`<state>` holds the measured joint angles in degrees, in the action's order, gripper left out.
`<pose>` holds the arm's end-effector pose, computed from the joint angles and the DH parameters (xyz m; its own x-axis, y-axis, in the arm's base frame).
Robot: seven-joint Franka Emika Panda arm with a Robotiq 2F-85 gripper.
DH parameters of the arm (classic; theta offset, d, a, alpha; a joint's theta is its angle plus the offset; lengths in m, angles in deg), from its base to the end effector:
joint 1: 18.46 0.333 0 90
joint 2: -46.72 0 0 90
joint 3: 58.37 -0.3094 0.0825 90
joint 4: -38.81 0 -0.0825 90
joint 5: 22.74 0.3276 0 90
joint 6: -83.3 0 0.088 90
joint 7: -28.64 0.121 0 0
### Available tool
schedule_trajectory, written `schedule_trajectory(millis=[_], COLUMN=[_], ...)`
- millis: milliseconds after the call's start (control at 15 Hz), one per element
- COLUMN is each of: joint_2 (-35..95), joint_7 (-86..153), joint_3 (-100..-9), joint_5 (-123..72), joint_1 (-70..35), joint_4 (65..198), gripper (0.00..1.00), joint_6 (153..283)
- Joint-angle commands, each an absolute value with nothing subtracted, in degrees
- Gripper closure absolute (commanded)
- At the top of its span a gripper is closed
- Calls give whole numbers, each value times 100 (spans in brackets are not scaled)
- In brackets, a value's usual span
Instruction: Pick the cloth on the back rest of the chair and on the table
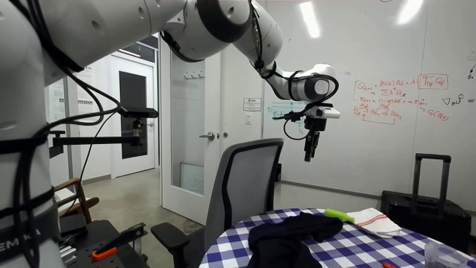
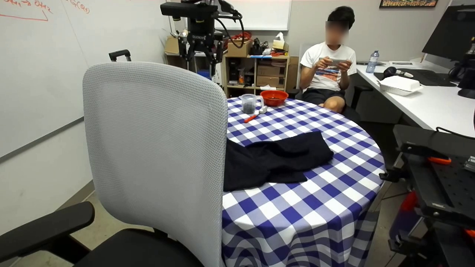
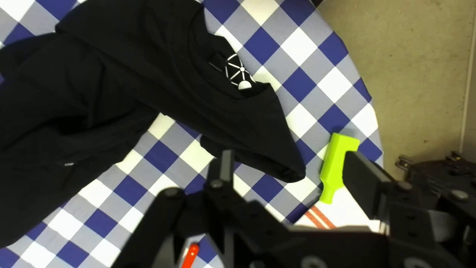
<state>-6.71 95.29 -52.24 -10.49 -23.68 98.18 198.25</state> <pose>0.7179 -0.1007 0.2849 0.1701 -0.9816 -0.0867 -0.9833 -0.1633 -0.0799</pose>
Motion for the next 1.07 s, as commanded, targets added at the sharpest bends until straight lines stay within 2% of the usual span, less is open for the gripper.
schedule_trajectory(millis=[0,467,1000], joint_2=[-755,-48,1406], joint_7=[9196,7018,4649], joint_3=[-5310,-5306,-5151], joint_5=[-1124,-1252,-1694], joint_1=[-2508,-2814,-2750], joint_4=[9685,10580,12661], gripper=[0,0,0], joint_6=[19052,17863,17629])
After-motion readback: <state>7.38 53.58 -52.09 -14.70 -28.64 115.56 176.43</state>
